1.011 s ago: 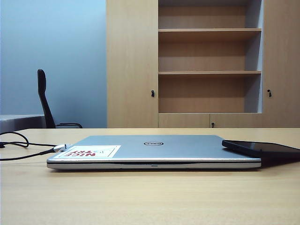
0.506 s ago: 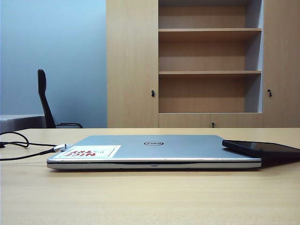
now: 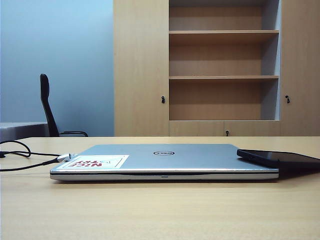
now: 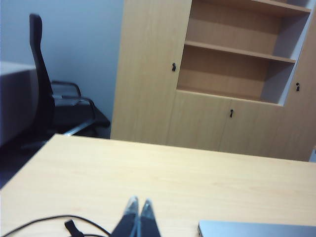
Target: Pick up the charging cable and the phone, plug the charging cable into the charging port on the phone, and finally place them back on the table.
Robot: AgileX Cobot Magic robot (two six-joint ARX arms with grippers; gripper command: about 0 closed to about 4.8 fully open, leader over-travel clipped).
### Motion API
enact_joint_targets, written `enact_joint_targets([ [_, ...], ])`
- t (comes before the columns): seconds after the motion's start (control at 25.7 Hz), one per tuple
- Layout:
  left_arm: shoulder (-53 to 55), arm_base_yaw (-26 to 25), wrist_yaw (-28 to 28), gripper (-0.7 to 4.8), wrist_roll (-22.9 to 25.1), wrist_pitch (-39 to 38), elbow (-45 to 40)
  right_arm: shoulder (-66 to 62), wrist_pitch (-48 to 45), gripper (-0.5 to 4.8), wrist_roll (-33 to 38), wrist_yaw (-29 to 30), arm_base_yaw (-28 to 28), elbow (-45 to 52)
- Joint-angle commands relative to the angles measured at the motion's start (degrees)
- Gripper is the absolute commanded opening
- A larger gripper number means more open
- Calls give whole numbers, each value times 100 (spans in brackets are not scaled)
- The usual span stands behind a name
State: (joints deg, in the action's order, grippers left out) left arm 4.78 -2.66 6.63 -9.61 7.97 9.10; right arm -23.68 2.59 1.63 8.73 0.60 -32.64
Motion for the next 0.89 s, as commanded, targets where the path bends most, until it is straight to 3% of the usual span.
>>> enact_joint_targets([
  [0.04,415,9,7,-5,-48,411,166,-435,-109,-3,-46,155,-24,-514],
  [0.35,1971,166,7,-6,13,640,807,-975,-105,-3,-664,131,-1113,-977],
  [0.47,3014,643,7,-6,402,1078,1143,-1095,208,-3,-780,-439,-2142,-977],
  [0.7,4306,1366,7,-6,1091,1445,1335,-1137,905,-3,-1110,-1305,-3602,-975],
  [0.89,5121,1639,7,-6,1650,1388,1333,-1137,1237,-2,-1110,-1530,-4520,-973],
])
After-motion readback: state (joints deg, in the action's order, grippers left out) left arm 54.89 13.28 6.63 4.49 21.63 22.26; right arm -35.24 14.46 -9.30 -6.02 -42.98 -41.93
